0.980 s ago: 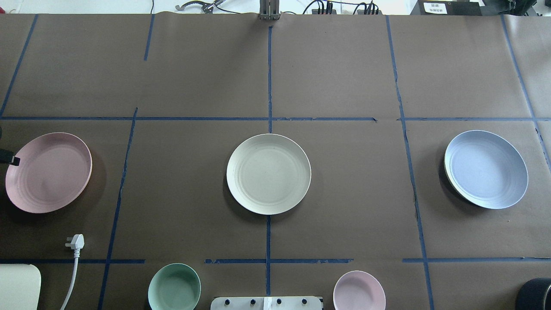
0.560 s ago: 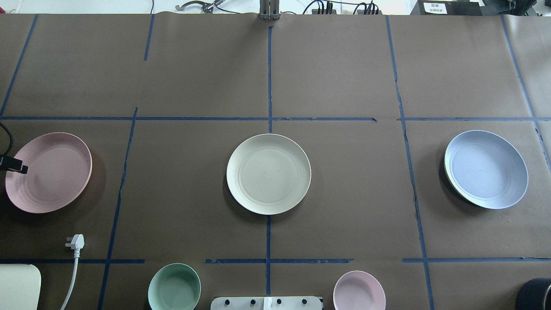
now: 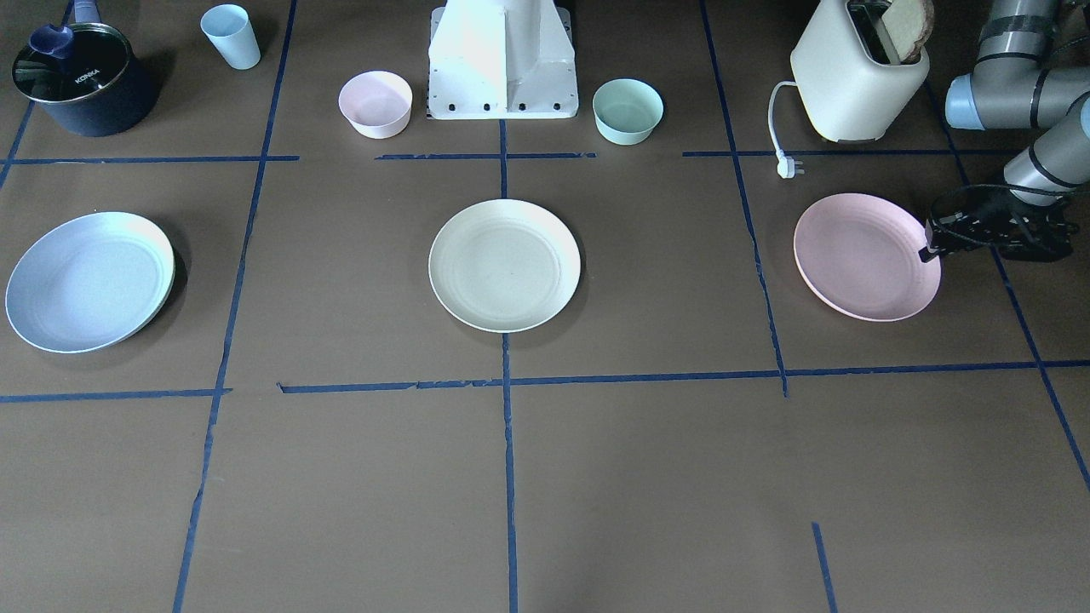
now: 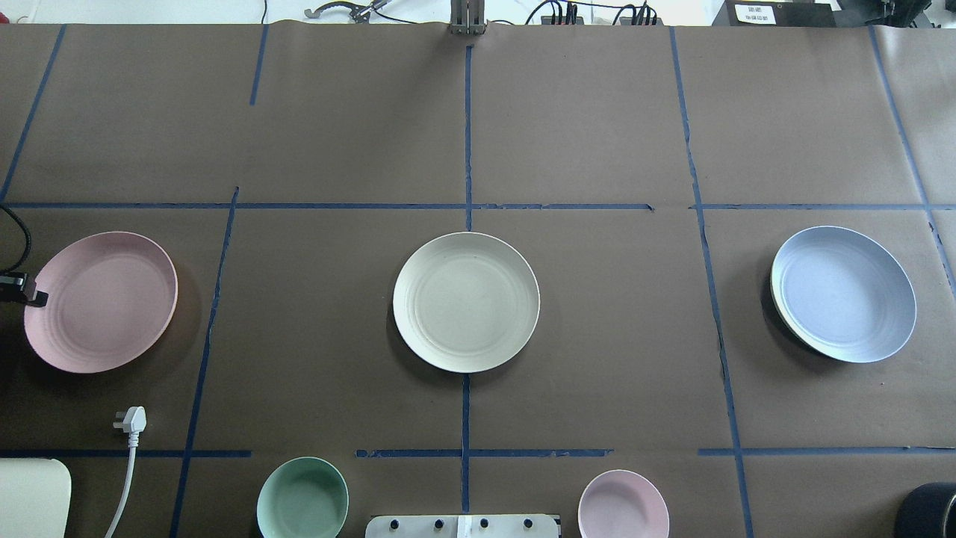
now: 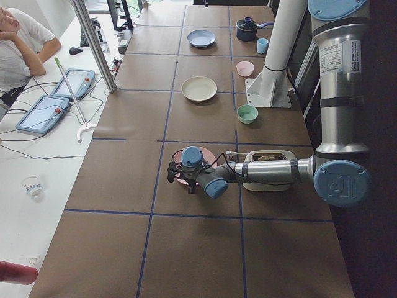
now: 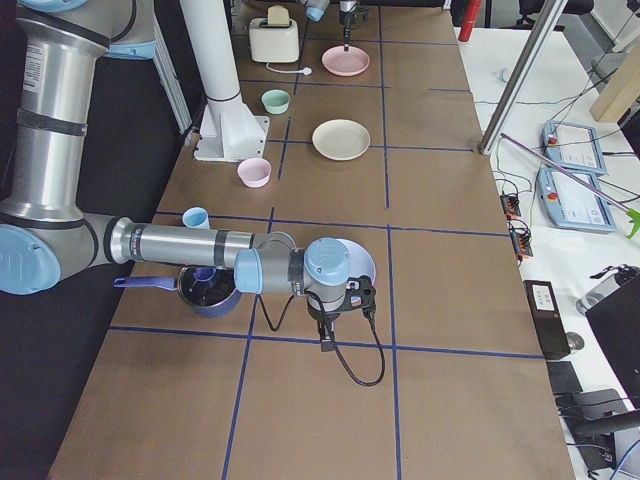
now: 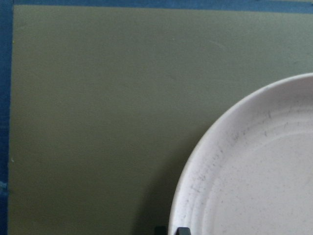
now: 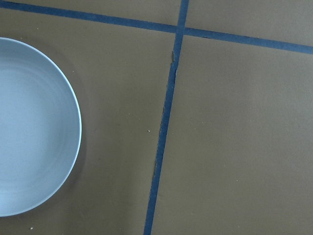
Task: Stack three plates with pink and blue
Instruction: 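Reach the left gripper to the pink plate's rim and grasp it, then lift the pink plate with the left gripper and carry it over the cream plate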
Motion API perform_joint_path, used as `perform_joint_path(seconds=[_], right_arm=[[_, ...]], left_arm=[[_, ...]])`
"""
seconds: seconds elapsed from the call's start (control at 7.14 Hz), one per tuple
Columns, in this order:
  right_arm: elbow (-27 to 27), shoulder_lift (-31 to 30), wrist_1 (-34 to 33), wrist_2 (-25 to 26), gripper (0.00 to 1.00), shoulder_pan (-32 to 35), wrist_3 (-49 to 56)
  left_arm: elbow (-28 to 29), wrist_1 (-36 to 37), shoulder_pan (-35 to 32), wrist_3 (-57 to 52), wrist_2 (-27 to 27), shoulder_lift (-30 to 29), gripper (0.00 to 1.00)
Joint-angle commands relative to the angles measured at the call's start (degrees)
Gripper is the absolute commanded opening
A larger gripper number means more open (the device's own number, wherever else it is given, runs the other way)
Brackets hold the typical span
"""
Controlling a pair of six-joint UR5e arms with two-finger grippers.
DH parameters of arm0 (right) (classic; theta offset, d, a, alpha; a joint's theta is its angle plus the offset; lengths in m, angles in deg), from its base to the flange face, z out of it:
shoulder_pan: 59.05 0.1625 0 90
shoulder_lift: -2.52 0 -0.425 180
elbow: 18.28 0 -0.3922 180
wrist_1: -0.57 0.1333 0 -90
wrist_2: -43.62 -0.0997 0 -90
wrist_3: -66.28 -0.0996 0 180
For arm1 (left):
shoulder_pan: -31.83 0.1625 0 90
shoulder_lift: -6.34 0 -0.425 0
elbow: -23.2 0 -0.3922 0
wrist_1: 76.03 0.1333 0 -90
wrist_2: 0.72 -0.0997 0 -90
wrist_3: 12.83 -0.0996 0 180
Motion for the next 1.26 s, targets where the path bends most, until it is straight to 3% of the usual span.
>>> perform_joint_path(seconds=[0.0, 0.28, 0.56, 0.84, 1.12], right_arm=[[0.0, -0.1, 0.0, 0.0, 1.00, 0.0, 0.0], [0.0, -0.1, 0.0, 0.0, 1.00, 0.0, 0.0], [0.0, -0.2, 0.0, -0.1, 1.00, 0.0, 0.0], [0.0, -0.2, 0.0, 0.0, 1.00, 0.0, 0.0], [0.1, -0.3, 0.0, 0.1, 1.00, 0.0, 0.0]], left_arm=[[-4.2, 0.2, -0.5, 11.4, 5.8, -4.4, 0.00], [-6.8, 0.5, 0.5, 28.0, 5.4, -14.8, 0.00], [-6.9, 2.5, 7.5, 34.3, 4.0, -23.5, 0.00], [-8.0, 12.6, 17.5, 38.7, -7.0, -32.4, 0.00], [-7.7, 15.2, 26.0, 38.9, -15.5, -34.5, 0.00]])
